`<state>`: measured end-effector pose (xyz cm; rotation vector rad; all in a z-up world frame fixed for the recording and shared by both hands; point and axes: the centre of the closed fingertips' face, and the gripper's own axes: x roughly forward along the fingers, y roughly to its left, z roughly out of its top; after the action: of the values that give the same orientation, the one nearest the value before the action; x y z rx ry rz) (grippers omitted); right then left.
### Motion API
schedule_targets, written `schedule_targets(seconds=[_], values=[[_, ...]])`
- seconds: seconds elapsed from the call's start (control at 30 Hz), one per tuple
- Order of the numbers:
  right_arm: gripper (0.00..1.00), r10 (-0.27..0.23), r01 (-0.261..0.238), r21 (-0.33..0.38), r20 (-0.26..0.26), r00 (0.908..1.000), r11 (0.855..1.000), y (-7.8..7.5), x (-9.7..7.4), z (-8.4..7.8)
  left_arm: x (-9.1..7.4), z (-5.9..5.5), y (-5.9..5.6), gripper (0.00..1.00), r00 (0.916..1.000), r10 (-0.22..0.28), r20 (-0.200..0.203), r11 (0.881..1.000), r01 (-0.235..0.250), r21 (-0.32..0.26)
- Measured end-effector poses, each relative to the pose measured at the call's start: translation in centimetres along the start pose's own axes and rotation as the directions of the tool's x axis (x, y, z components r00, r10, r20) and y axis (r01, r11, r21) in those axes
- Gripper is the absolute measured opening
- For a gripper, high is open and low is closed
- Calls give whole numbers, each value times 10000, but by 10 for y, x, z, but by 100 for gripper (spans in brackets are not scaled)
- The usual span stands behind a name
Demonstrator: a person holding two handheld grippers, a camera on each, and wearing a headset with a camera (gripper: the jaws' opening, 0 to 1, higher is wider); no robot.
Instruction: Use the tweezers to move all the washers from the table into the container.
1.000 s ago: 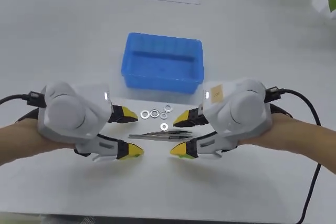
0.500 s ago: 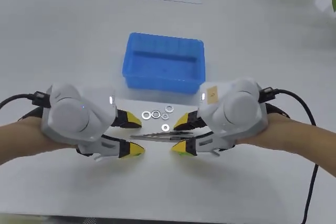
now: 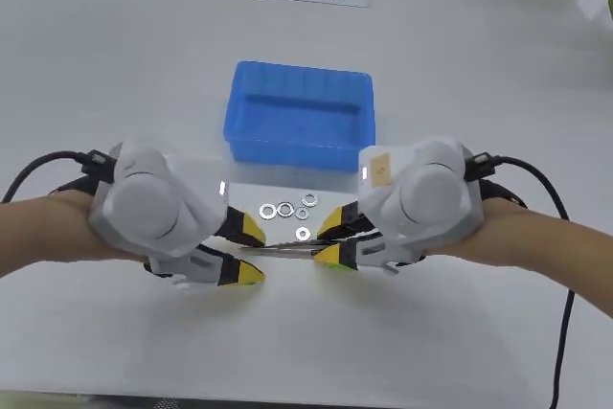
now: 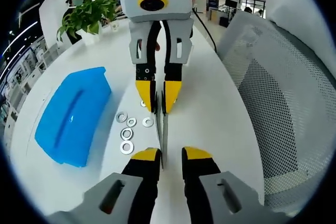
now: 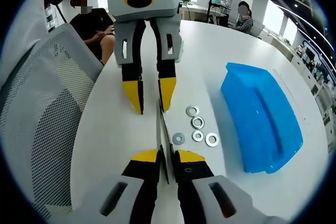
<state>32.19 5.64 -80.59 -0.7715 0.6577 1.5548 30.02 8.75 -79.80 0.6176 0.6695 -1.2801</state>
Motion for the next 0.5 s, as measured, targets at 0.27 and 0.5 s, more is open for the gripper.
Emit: schedule_targets(seconds=[0.27, 0.5], values=[[12, 126, -127, 53, 33, 9999, 9999, 2, 1, 1, -2, -3, 10, 6, 9995, 249, -207, 9991, -257, -347], [10, 129, -129, -30, 37, 9999, 9999, 2, 2, 2, -1, -5, 12, 5, 9990, 129, -432, 9965, -165, -821]])
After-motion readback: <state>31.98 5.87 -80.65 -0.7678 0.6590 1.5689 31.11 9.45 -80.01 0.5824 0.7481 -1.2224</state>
